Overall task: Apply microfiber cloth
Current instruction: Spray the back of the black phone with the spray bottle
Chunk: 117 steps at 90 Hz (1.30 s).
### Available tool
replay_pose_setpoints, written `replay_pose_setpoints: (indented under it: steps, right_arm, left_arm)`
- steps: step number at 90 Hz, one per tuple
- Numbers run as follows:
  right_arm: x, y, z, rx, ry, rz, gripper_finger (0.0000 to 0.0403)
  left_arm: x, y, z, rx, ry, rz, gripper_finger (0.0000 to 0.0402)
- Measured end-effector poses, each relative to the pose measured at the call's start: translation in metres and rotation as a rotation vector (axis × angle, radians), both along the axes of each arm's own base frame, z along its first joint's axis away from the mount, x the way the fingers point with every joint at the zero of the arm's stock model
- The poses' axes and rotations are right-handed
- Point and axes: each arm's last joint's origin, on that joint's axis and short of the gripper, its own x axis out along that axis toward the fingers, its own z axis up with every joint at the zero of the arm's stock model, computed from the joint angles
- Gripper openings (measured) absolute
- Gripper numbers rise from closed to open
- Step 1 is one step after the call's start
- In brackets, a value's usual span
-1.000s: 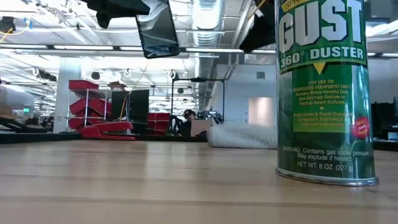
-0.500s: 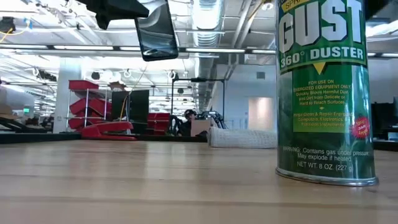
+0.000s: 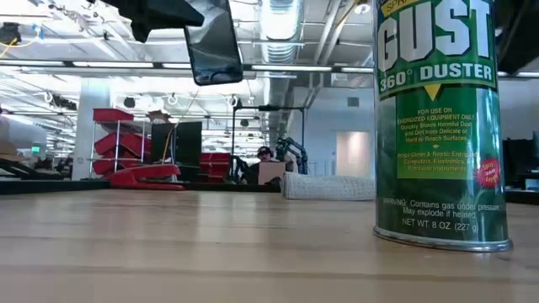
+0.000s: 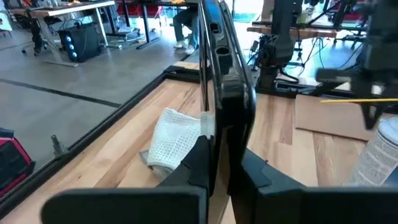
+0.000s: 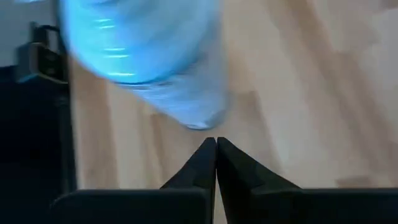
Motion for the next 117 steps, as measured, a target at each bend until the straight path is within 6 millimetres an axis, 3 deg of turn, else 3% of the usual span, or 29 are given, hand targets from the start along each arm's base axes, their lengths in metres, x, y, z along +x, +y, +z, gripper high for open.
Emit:
replay_pose_setpoints:
  steps: [18,47,78,101,117]
  right_arm:
    - [0.01,0.009,-0.006,0.002,-0.06,0.05,0.0]
    - [0.025,0.002,-0.002,-0.031,-0.145,0.103,0.0]
    - [0.021,0.008,-0.005,-0.028,-0.13,0.113,0.0]
    - [0.043,0.008,-0.025,-0.03,-0.141,0.13,0.0]
    - [0.054,0.002,-0.026,-0.032,-0.181,0.148,0.0]
  left_arm:
    - [0.008,-0.004,-0.004,-0.021,-0.01,-0.004,0.0006]
    - [0.021,-0.012,-0.01,-0.035,-0.035,-0.028,0.0006]
    - [0.022,-0.017,-0.009,-0.04,-0.06,-0.048,0.0006]
    - [0.022,-0.017,-0.009,-0.029,-0.058,-0.05,0.0006]
    - [0.022,-0.017,-0.009,-0.03,-0.057,-0.05,0.0006]
